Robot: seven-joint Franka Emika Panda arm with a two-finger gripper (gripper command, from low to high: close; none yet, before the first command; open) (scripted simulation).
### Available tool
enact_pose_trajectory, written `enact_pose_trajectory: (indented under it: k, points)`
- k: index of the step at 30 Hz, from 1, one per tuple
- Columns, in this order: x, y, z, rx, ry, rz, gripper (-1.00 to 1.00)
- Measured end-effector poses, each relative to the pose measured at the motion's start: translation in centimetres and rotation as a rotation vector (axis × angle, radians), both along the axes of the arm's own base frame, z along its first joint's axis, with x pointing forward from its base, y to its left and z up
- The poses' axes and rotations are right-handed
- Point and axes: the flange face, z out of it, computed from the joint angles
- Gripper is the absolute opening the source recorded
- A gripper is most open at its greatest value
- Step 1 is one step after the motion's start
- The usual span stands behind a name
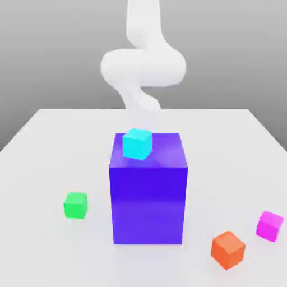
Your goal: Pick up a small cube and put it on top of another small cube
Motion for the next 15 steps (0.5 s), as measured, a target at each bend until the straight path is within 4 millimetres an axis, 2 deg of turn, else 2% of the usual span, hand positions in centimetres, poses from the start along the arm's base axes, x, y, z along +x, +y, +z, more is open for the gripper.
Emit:
enact_pose_trajectory:
  k: [1, 2, 4, 6, 8, 9, 10, 11, 14, 15]
  points:
    - [2.0, 1.6, -2.4, 0.006, 0.045, 0.059, 0.00]
    - [2.0, 1.6, -2.4, 0.006, 0.045, 0.059, 0.00]
    - [5.2, 5.0, -7.3, 0.010, 0.130, 0.167, 0.00]
    - [5.2, 5.0, -7.3, 0.010, 0.130, 0.167, 0.00]
    - [7.1, 8.7, -12.3, 0.002, 0.209, 0.262, 0.00]
    - [7.1, 8.7, -12.3, 0.002, 0.209, 0.262, 0.00]
    - [7.6, 10.6, -14.7, -0.006, 0.246, 0.307, 0.00]
    - [7.6, 10.6, -14.7, -0.006, 0.246, 0.307, 0.00]
    - [8.2, 16.1, -22.2, -0.043, 0.354, 0.432, 0.00]
    - [8.2, 16.1, -22.2, -0.043, 0.354, 0.432, 0.00]
